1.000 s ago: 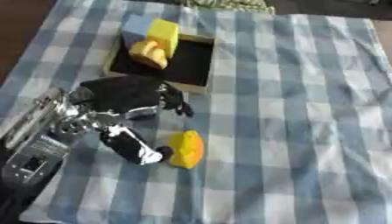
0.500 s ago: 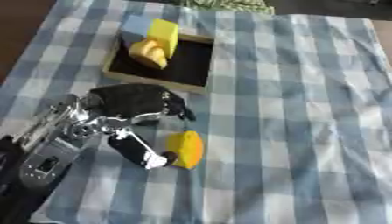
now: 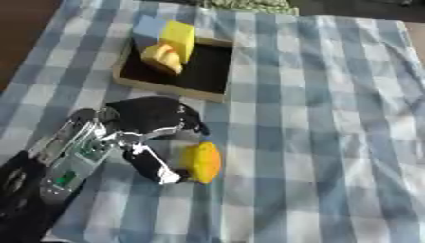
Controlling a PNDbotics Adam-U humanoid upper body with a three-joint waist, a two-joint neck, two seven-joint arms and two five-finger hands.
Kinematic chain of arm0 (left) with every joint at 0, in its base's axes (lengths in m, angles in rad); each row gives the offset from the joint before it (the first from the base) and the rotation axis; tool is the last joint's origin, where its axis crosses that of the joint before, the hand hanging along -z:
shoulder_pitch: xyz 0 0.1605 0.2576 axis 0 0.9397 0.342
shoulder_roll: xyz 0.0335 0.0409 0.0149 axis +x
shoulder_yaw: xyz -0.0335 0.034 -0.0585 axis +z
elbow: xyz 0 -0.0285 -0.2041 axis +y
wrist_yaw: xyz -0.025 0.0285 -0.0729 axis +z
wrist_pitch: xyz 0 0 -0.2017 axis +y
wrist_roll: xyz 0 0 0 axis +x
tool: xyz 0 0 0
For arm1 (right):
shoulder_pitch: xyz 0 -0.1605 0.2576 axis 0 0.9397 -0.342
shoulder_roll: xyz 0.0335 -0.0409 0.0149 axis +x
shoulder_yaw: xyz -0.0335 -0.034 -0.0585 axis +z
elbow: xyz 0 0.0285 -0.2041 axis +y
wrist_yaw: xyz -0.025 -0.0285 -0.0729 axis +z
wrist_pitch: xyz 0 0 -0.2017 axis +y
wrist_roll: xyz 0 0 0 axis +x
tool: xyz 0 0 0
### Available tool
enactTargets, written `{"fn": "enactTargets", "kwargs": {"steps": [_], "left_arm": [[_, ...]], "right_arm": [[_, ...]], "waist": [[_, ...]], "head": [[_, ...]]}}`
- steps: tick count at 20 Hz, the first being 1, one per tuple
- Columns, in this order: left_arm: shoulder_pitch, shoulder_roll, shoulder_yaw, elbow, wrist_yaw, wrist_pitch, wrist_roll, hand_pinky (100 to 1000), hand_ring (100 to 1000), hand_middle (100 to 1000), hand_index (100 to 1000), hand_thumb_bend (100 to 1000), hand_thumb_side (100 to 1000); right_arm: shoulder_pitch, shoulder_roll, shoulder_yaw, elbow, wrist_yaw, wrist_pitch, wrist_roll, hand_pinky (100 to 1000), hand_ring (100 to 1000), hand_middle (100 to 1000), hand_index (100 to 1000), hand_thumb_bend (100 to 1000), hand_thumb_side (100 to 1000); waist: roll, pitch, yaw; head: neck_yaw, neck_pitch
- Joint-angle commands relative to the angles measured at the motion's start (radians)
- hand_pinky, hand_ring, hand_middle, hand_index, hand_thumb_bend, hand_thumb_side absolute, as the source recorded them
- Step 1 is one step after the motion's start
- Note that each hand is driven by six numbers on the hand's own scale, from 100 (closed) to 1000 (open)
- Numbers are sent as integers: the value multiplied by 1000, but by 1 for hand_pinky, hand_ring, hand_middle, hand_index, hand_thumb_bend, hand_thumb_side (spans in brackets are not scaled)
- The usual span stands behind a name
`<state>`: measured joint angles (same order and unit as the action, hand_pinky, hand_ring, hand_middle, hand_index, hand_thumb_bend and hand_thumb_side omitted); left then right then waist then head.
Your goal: Pick up objects on the table and place them in the box.
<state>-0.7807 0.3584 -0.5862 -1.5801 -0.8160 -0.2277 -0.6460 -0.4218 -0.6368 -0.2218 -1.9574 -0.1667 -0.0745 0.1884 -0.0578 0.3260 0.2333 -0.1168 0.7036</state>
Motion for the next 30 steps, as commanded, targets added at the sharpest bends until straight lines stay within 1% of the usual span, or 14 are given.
{"fn": "enactTargets", "kwargs": {"steps": [1,6,9,10,12,13,16,17,20,22,23,24,29,30], "left_arm": [[-6,-9,0,19,-22,-15,16,910,787,712,849,359,364],[5,-23,1,37,-16,-14,29,909,782,703,833,316,362],[8,-28,1,40,-16,-9,33,904,776,693,789,296,335],[10,-28,1,39,-15,-8,34,903,773,687,777,285,314],[13,-25,0,30,-9,-5,36,900,765,673,749,261,228],[14,-20,-2,20,-4,-4,35,899,762,670,746,235,213],[18,4,-3,-34,25,3,20,896,757,666,737,175,171],[19,13,0,-55,36,9,14,892,754,663,731,138,176],[18,41,12,-124,72,30,-1,888,751,659,726,100,180],[13,57,21,-162,94,45,-12,884,749,658,726,100,187],[10,65,27,-181,105,53,-17,882,747,656,725,100,216],[6,73,33,-201,117,60,-20,882,746,654,725,100,188],[-22,117,81,-296,191,109,-23,868,734,634,715,100,181],[-33,124,92,-307,201,121,-20,859,725,624,699,100,173]], "right_arm": [[-8,-15,-9,-4,-4,-2,4,1000,891,492,699,100,470],[-7,-11,-11,-2,-5,0,9,1000,892,492,699,100,470],[-4,-11,-12,-4,-6,-1,10,1000,892,492,699,100,470],[-2,-11,-13,-5,-6,-2,10,1000,892,492,699,100,470],[1,-11,-15,-5,-6,-2,10,1000,893,491,700,100,470],[3,-11,-15,-5,-6,-2,11,1000,893,491,699,100,470],[8,-11,-17,-4,-5,0,13,1000,893,491,699,100,470],[9,-11,-18,-4,-5,0,14,1000,893,490,700,100,470],[12,-13,-19,-4,-4,0,14,1000,893,490,700,100,470],[13,-14,-19,-4,-4,0,14,1000,893,490,700,100,470],[14,-15,-19,-5,-4,0,13,1000,893,490,700,100,470],[14,-17,-20,-4,-4,-1,13,1000,893,490,700,100,470],[16,-22,-21,-4,-3,-3,11,1000,893,490,700,100,470],[15,-23,-20,-4,-3,-4,10,1000,893,491,701,100,470]], "waist": [[8,-28,-2],[6,-28,-2],[5,-28,-2],[4,-28,-2],[5,-28,-1],[5,-28,-1],[7,-28,0],[8,-28,1],[10,-30,3],[11,-31,5],[11,-32,6],[11,-32,7],[12,-33,11],[12,-33,12]], "head": [[2,-1],[2,-3],[-1,-3],[-3,-3],[-4,-3],[-5,-2],[-9,-2],[-11,-2],[-16,-3],[-19,-3],[-20,-3],[-21,-4],[-28,-2],[-29,-2]]}}
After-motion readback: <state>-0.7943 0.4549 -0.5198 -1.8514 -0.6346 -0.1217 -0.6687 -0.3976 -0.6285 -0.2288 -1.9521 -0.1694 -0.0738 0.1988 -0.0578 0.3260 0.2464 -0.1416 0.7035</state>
